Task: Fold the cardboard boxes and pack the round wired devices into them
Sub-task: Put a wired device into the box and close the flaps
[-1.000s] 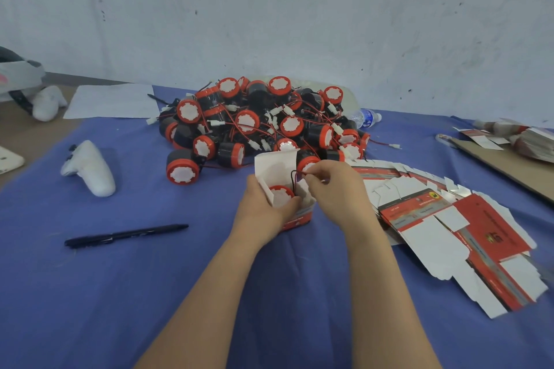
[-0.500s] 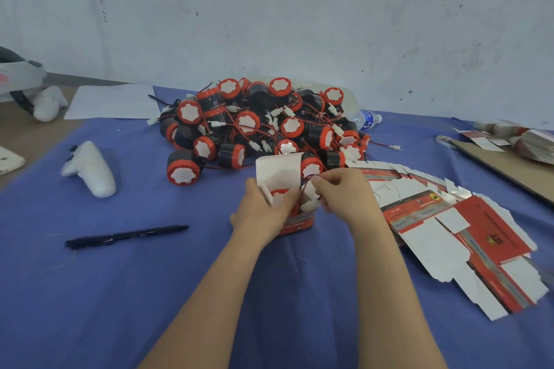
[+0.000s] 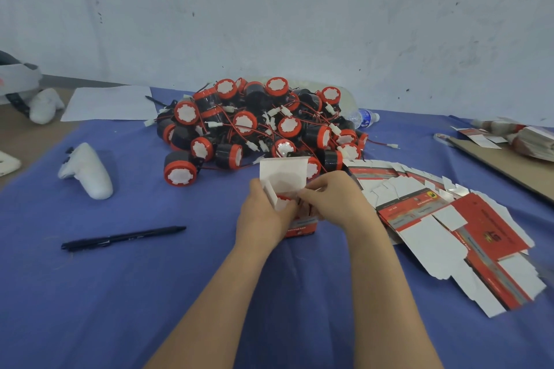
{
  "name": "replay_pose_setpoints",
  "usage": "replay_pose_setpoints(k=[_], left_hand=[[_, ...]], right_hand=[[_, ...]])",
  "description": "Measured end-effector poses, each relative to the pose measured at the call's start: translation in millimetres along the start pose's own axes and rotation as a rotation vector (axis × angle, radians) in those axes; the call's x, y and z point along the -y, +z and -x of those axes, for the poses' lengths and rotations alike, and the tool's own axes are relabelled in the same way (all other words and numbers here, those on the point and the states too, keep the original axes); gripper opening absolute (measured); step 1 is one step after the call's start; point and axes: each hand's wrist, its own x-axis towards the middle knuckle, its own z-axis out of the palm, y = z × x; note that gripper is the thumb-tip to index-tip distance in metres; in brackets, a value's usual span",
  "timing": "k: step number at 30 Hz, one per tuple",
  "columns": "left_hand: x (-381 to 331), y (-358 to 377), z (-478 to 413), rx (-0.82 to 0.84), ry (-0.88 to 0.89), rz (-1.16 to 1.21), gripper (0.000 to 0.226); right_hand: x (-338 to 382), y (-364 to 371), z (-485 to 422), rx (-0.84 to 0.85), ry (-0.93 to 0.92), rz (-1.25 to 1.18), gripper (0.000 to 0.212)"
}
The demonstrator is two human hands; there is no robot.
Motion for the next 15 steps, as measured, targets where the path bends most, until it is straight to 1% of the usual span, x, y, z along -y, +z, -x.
replay_pose_setpoints(k=[2, 6, 12, 15], left_hand=[[0.7, 0.6, -1.3, 0.003, -0.010, 0.018, 0.048], [-0.3, 1.8, -2.0, -0.006, -0.001, 0.012, 0.045], [-3.7, 1.4, -1.2, -0.003, -0.024, 0.014, 0.043], [-4.2, 0.6, -0.2, 0.001, -0.011, 0.025, 0.045]], right_hand=[[-1.2, -3.0, -0.4, -0.016, 0.027, -0.013, 0.018], [-2.1, -5.2, -2.0, -0.081, 0.083, 0.033, 0.020], [7.5, 6.1, 2.4, -0.100, -0.061, -0.028, 0.018], [4.7, 10.1, 2.0, -0.068, -0.074, 0.010, 0.022]])
